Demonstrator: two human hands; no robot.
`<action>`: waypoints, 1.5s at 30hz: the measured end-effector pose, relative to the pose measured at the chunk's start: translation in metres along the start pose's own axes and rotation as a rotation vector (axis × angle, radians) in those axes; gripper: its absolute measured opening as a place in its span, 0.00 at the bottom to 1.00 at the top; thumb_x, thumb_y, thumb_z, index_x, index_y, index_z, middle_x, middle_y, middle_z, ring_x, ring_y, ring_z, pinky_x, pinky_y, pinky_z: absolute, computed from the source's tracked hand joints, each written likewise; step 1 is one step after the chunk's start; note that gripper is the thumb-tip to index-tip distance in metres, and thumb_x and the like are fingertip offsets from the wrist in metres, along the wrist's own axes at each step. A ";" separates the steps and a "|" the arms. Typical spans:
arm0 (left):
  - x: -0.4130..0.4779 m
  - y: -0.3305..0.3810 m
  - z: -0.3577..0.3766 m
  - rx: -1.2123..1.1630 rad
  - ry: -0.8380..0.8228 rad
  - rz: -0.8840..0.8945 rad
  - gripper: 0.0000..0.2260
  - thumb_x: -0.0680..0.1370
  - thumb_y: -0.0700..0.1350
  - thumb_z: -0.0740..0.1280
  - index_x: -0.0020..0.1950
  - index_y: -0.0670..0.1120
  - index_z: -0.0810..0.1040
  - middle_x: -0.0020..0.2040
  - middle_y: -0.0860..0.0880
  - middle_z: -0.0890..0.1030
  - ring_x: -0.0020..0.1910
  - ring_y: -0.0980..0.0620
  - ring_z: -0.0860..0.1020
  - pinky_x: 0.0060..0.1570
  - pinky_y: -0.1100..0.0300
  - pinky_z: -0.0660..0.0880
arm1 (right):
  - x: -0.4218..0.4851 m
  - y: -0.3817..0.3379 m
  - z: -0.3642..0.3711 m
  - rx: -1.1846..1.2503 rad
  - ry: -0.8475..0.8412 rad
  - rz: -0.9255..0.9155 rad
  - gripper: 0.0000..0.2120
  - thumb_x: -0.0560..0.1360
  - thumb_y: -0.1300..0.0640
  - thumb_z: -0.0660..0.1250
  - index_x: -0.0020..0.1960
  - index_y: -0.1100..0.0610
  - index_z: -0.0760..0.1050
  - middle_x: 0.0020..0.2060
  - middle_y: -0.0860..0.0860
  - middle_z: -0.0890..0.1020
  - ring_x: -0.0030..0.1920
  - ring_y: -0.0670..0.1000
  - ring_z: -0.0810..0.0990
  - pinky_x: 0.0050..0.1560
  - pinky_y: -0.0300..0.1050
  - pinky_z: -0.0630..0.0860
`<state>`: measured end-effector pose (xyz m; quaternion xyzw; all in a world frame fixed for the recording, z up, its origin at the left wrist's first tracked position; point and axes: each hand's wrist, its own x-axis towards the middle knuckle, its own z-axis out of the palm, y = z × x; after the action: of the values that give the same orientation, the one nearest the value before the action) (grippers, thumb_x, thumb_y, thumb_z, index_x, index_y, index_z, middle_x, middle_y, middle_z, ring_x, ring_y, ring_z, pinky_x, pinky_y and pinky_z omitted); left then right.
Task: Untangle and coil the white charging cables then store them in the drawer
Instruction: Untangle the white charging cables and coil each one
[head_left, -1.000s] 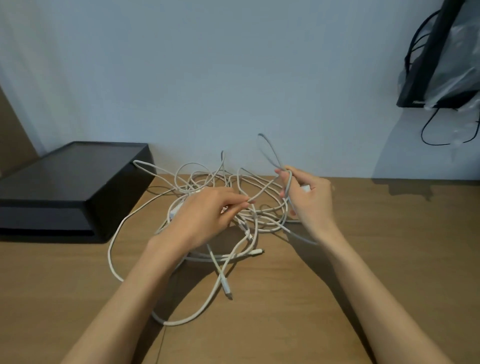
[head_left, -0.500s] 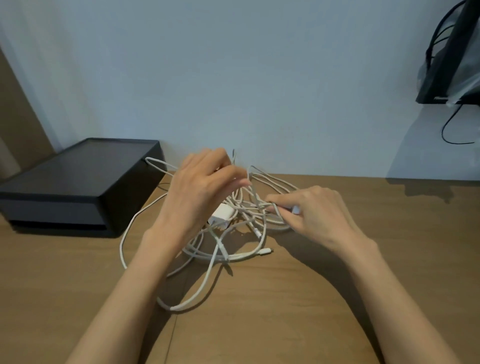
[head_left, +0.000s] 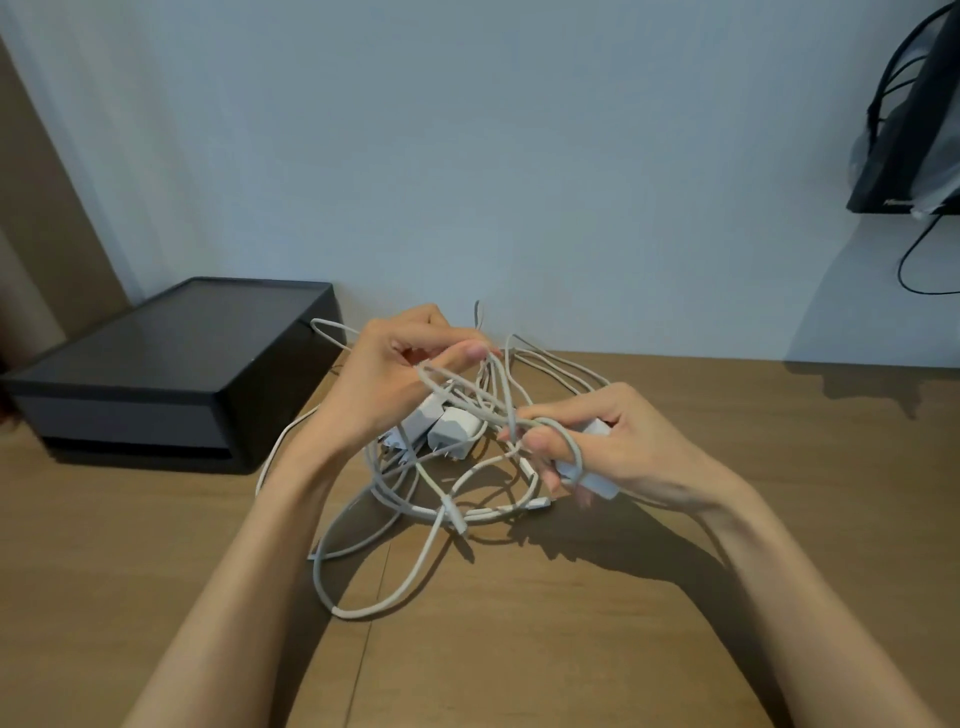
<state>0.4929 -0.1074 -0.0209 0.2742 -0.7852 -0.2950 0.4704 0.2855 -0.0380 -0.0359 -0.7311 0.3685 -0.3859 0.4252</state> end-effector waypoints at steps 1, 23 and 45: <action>0.000 -0.001 0.003 -0.009 -0.007 -0.014 0.06 0.72 0.49 0.68 0.45 0.54 0.83 0.36 0.45 0.77 0.35 0.51 0.71 0.34 0.65 0.67 | 0.001 0.001 0.001 0.045 0.018 -0.019 0.09 0.74 0.57 0.67 0.51 0.56 0.84 0.29 0.55 0.79 0.25 0.49 0.73 0.27 0.40 0.74; -0.011 -0.015 0.056 0.934 -0.253 0.424 0.17 0.68 0.37 0.74 0.54 0.49 0.80 0.39 0.52 0.76 0.34 0.53 0.73 0.31 0.61 0.73 | 0.008 0.039 -0.015 -0.773 0.899 0.107 0.10 0.77 0.48 0.64 0.56 0.43 0.81 0.43 0.46 0.86 0.44 0.52 0.82 0.39 0.44 0.76; -0.002 -0.016 0.013 1.073 0.084 0.261 0.11 0.70 0.37 0.75 0.50 0.45 0.81 0.36 0.48 0.72 0.33 0.52 0.64 0.32 0.58 0.59 | 0.000 0.028 -0.032 -0.513 0.456 0.230 0.08 0.78 0.49 0.65 0.54 0.42 0.81 0.33 0.45 0.84 0.24 0.43 0.74 0.32 0.37 0.70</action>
<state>0.4846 -0.1136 -0.0385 0.3873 -0.8335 0.2184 0.3280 0.2518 -0.0592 -0.0498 -0.6628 0.6186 -0.3836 0.1757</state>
